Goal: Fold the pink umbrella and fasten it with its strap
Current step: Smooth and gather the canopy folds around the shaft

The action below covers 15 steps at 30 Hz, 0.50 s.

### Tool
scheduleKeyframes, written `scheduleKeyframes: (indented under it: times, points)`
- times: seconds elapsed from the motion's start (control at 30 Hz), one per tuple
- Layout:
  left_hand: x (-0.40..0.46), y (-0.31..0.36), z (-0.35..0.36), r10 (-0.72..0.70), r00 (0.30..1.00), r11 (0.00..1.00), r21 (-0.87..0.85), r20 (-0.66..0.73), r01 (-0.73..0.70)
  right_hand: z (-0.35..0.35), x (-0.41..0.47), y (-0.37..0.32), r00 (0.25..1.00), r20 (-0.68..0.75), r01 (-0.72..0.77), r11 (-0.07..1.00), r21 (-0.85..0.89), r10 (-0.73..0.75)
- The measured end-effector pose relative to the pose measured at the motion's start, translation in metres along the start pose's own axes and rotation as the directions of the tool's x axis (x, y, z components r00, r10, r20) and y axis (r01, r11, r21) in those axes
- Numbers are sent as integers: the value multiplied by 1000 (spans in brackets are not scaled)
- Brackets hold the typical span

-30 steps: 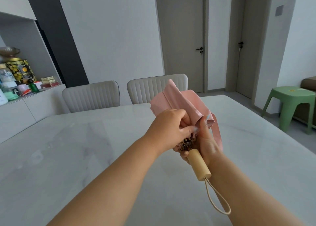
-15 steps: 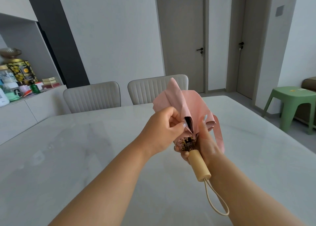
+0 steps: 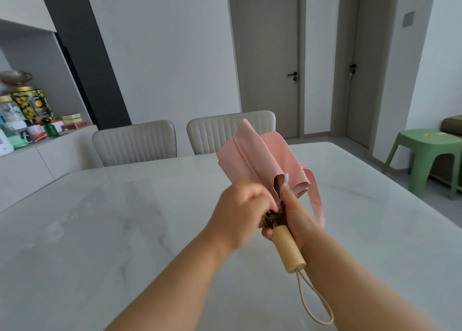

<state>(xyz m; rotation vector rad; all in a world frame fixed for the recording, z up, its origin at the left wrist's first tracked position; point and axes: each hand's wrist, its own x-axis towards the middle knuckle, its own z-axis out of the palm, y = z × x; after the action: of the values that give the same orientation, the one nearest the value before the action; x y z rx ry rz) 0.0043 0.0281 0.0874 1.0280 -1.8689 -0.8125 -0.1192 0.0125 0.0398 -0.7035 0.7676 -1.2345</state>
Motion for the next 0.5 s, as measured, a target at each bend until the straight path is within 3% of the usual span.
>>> scheduleKeyframes:
  times: [0.13,0.2,0.27,0.4,0.5]
  points:
    - [43,12,-30,-137,944,989,-99,-301,112,3,-3,1,999,-53,-15,995,-95,10]
    - [66,26,-42,-126,951,991,2,-282,132,5,-6,0,998,-63,-22,993,-116,15]
    - [82,39,-45,-116,978,964,218,-171,153,6,-7,1,998,-61,-12,986,-166,2]
    - [95,51,-37,-130,985,778,604,-115,173,6,-6,1,998,-51,35,980,-195,-45]
    - [91,43,-39,-93,977,827,532,-191,183,4,-5,-2,995,-51,81,983,-164,-90]
